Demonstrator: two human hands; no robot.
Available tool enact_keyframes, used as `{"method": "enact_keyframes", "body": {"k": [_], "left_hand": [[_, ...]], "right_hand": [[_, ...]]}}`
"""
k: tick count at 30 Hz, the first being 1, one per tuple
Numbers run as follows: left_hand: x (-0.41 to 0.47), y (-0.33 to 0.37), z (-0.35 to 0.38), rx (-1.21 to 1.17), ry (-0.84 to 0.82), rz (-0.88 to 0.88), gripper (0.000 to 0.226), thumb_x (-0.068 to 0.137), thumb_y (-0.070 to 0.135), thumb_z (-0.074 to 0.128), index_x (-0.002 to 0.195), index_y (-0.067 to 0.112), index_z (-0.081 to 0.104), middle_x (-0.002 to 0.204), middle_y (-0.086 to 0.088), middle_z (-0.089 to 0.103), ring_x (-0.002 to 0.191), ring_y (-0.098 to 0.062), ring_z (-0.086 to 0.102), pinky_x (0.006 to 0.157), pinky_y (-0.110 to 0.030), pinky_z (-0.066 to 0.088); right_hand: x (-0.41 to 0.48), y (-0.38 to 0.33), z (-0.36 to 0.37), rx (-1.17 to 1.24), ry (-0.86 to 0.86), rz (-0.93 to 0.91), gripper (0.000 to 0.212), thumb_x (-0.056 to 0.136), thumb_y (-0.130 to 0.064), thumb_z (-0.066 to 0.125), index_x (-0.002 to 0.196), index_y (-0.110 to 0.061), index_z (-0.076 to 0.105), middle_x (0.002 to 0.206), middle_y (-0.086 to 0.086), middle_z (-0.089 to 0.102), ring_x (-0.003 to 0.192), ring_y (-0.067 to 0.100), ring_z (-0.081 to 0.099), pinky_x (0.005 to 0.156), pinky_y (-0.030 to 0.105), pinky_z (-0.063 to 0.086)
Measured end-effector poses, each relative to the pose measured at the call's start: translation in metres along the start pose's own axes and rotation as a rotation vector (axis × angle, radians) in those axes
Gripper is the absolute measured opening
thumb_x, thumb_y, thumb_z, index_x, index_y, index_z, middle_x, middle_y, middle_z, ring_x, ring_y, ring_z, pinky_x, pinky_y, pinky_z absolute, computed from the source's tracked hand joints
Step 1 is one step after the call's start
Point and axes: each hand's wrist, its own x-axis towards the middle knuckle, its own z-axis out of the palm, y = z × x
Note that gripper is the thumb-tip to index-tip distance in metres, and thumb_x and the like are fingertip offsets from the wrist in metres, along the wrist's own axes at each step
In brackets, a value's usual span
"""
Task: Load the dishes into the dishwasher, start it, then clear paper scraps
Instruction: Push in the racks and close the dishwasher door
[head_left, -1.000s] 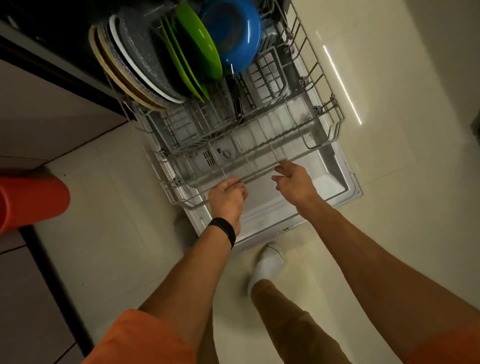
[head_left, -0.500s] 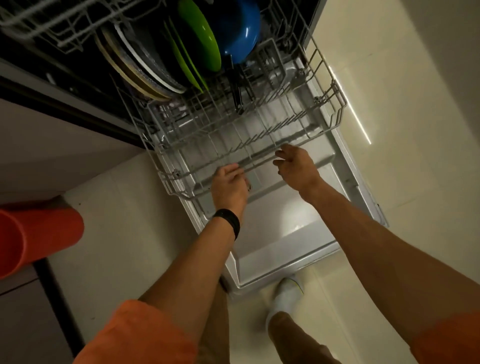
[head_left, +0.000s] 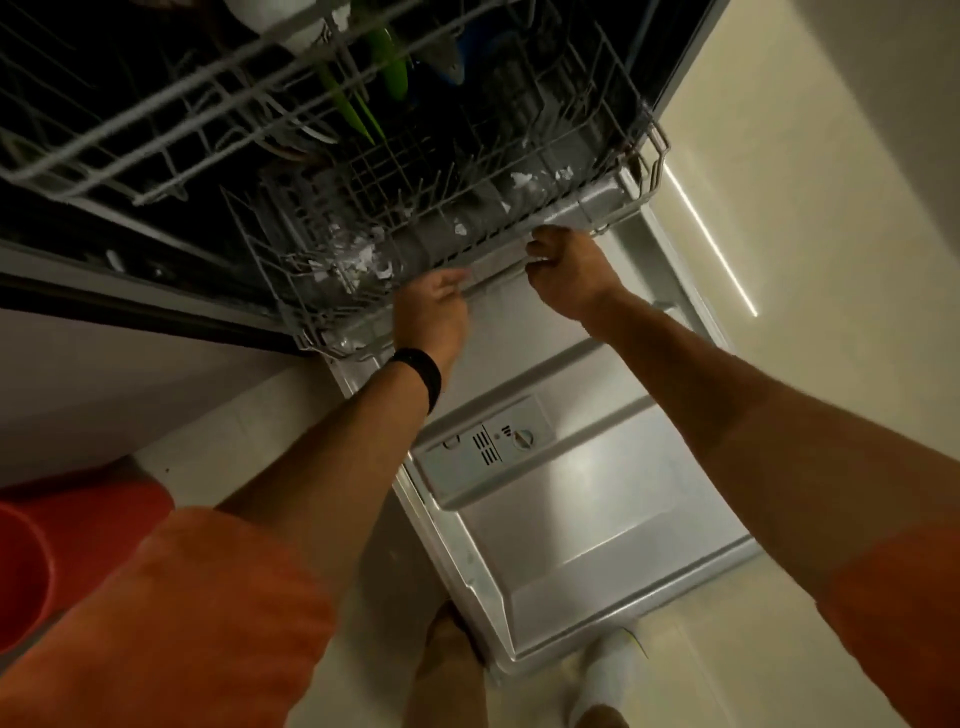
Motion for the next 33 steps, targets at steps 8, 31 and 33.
{"method": "enact_keyframes", "body": {"k": [8,31,33], "left_hand": [[0.054,0.035,-0.027,0.111,-0.043,0.091,0.033,0.099,-0.005,0.05,0.107,0.023,0.067,0.124,-0.005,0.069,0.115,-0.018,0.065,0.101,-0.034,0.055],[-0.065,0.004,0.013,-0.112,-0.159,0.052,0.041,0.099,0.0,0.056,0.136,0.018,0.059,0.128,0.002,0.064,0.107,-0.007,0.064,0.082,-0.021,0.055],[-0.099,-0.007,0.033,-0.174,-0.142,0.033,0.039,0.099,0.001,0.059,0.135,0.017,0.06,0.128,0.002,0.066,0.113,-0.011,0.065,0.088,-0.026,0.057]], "right_hand": [[0.038,-0.047,-0.005,-0.058,-0.027,-0.061,0.052,0.099,0.001,0.046,0.15,-0.008,0.044,0.151,0.01,0.051,0.14,0.026,0.046,0.108,0.023,0.038],[-0.042,0.03,-0.014,0.216,0.012,-0.042,0.054,0.095,-0.008,0.063,0.146,-0.016,0.049,0.136,0.007,0.059,0.122,0.028,0.061,0.106,0.044,0.05],[-0.073,0.053,-0.018,0.289,-0.003,-0.019,0.054,0.095,-0.007,0.063,0.146,-0.017,0.049,0.136,0.006,0.06,0.121,0.027,0.062,0.103,0.043,0.052]]}}
